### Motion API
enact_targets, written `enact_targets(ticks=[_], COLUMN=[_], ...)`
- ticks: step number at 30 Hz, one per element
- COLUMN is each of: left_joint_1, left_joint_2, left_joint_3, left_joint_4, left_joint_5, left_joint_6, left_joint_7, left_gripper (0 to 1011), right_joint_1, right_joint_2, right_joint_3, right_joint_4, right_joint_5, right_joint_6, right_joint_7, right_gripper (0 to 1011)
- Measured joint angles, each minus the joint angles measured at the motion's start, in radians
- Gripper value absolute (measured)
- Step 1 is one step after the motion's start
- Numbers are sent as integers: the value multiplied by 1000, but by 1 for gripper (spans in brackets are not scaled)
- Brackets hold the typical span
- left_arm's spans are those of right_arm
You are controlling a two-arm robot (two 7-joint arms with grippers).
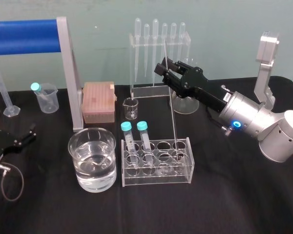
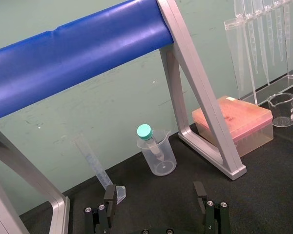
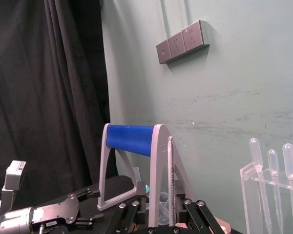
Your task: Hold the thermometer with one hand and immerse one end into the beaker, then reinsert it into the test tube rack.
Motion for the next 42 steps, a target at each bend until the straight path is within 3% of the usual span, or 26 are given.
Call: enact_targets(ticks=[6, 19, 22, 31, 34, 35, 36, 37, 38, 39, 42], left_joint_1=[0, 0, 0, 0, 0, 0, 0, 0, 0, 0, 0], left_joint_2=[0, 0, 0, 0, 0, 0, 0, 0, 0, 0, 0], left_joint_3=[0, 0, 0, 0, 0, 0, 0, 0, 0, 0, 0], left_joint_4=[0, 0, 0, 0, 0, 0, 0, 0, 0, 0, 0], left_joint_5=[0, 0, 0, 0, 0, 0, 0, 0, 0, 0, 0], left_joint_6=[0, 0, 0, 0, 0, 0, 0, 0, 0, 0, 0], left_joint_7=[0, 0, 0, 0, 0, 0, 0, 0, 0, 0, 0], left_gripper=[1008, 1008, 1008, 1008, 1008, 1008, 1008, 1008, 1008, 1008, 1008], right_joint_1=[0, 0, 0, 0, -28, -53, -53, -80, -93, -122, -174], right_joint_2=[0, 0, 0, 0, 15, 25, 25, 35, 41, 57, 85], right_joint_3=[0, 0, 0, 0, 13, 26, 26, 40, 45, 56, 71], right_joint_4=[0, 0, 0, 0, -51, -91, -91, -135, -155, -206, -287], right_joint_5=[0, 0, 0, 0, -39, -75, -75, -120, -142, -203, -306], right_joint_6=[0, 0, 0, 0, -2, -5, -5, -5, -3, 14, 80], right_joint_7=[0, -1, -1, -1, -91, -163, -163, -246, -284, -379, -542], right_gripper=[564, 954, 1003, 1002, 1002, 1002, 1002, 1002, 1002, 1002, 1002])
